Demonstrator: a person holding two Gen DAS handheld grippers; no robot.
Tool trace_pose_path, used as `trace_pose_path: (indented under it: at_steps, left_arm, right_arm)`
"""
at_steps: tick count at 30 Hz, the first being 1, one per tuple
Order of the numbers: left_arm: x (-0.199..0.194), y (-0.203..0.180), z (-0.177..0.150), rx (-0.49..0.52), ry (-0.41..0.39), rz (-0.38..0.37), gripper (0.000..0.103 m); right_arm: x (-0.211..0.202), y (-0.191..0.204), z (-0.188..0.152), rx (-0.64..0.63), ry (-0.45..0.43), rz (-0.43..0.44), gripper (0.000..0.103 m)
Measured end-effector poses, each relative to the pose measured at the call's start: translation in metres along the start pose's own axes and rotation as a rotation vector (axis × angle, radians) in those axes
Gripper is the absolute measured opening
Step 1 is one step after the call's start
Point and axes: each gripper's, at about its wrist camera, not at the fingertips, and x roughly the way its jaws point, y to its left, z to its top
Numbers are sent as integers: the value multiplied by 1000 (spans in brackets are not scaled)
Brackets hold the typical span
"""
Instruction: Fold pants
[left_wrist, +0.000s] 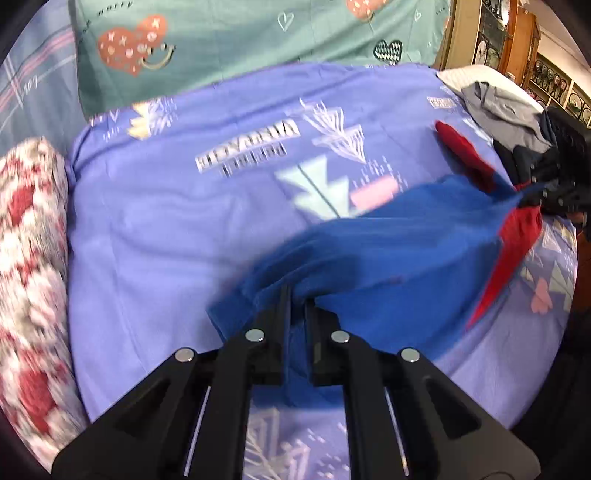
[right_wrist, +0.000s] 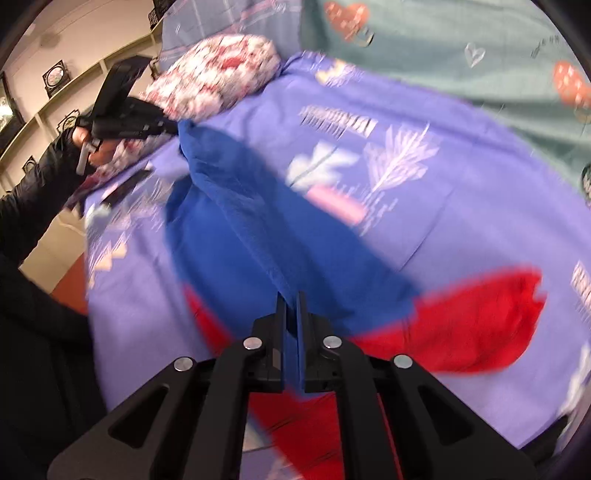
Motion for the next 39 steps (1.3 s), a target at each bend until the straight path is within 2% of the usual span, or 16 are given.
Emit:
trace_pose_path:
  at_steps: [3,7,15,16,17,19,21,25,27,28,29,30,33,35,36,39]
  left_arm:
    - [10,-9,-28,-17,35,-5,7]
    - [27,-11,-60,-63,78,-21,10]
    - [18,-15,-69,-78,89,-14,15]
    - [14,-15,-69,-70,92,-10,22]
    - [8,-16,-69,-59,90,12,53]
    - [-5,-14,-70,-52,52,71,89]
    - [-18,-10,-70,-59,21,71,88]
    - [-39,3,-63,-214,-48,59,89]
    - [-37,0,-56,-280,-64,67,89]
    - [-31,-6,-49,-304,-57,96,89]
    - [-23,-12,-44,-321,-47,122,89]
    - [-17,-15,-40,-338,-40,139,89]
    - [8,-27,-32,-426,-11,212,88]
    - [19,-36,-30,-466,-29,262,86]
    - [23,-40,-30,-481,-35,265,86]
    - [45,-53,-30,-460,33,266,86]
  right_arm:
    - [22,11,-27,45,35,40,4]
    - [40,21,-47,86,55,34,4]
    - [62,25,-56,100,122,1,8]
    - [60,25,-55,104,122,7,12]
    - [59,25,-55,107,125,19,17]
    - [55,28,-56,98,125,37,28]
    - [51,32,-56,85,119,40,31]
    - [32,28,-53,94,65,20,33]
    - [18,17,-47,134,18,-33,42]
    - [12,8,-43,166,-5,-75,55]
    - [7,-1,-40,207,-29,-134,57]
    - [0,-15,-36,276,-64,-214,57]
    - [-8,-58,-26,486,-89,-319,57]
    - [-7,-79,-21,576,-93,-369,57]
    - [-4,-91,-16,612,-88,-423,57]
    - [14,-104,3,636,-44,-530,57]
